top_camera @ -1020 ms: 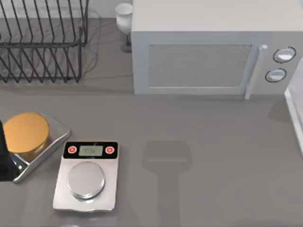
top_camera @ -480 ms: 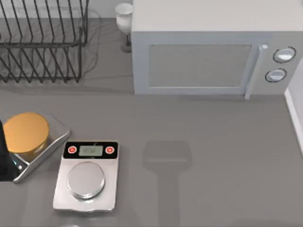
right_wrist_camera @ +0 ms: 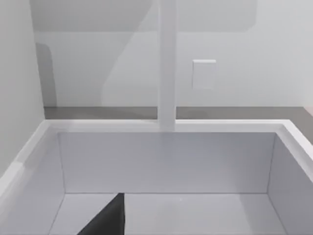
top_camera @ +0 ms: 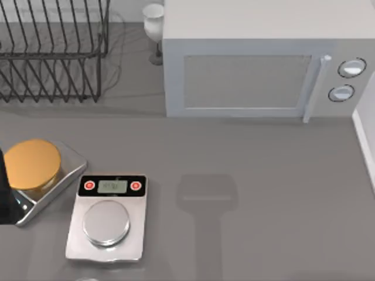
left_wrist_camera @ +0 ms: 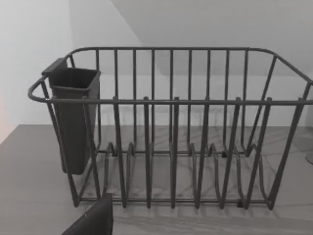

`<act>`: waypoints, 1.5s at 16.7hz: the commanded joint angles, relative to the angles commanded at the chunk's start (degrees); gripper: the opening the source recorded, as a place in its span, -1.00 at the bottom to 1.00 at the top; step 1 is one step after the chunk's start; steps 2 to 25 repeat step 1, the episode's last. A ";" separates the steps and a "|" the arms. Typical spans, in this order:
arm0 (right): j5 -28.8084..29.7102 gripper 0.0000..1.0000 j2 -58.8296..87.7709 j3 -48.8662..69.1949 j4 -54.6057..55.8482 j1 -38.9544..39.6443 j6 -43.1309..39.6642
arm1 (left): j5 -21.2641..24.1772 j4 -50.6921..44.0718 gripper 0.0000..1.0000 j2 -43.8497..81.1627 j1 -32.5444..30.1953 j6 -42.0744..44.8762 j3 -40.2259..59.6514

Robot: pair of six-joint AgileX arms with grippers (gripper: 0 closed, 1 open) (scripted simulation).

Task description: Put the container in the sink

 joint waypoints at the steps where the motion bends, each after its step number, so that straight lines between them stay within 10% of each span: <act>1: 0.00 1.00 0.00 0.00 0.00 0.00 0.00 | 0.00 0.00 1.00 0.00 0.00 0.00 0.00; 25: 0.00 1.00 0.00 0.00 0.00 0.00 0.00 | 0.00 0.00 1.00 0.00 0.00 0.00 0.00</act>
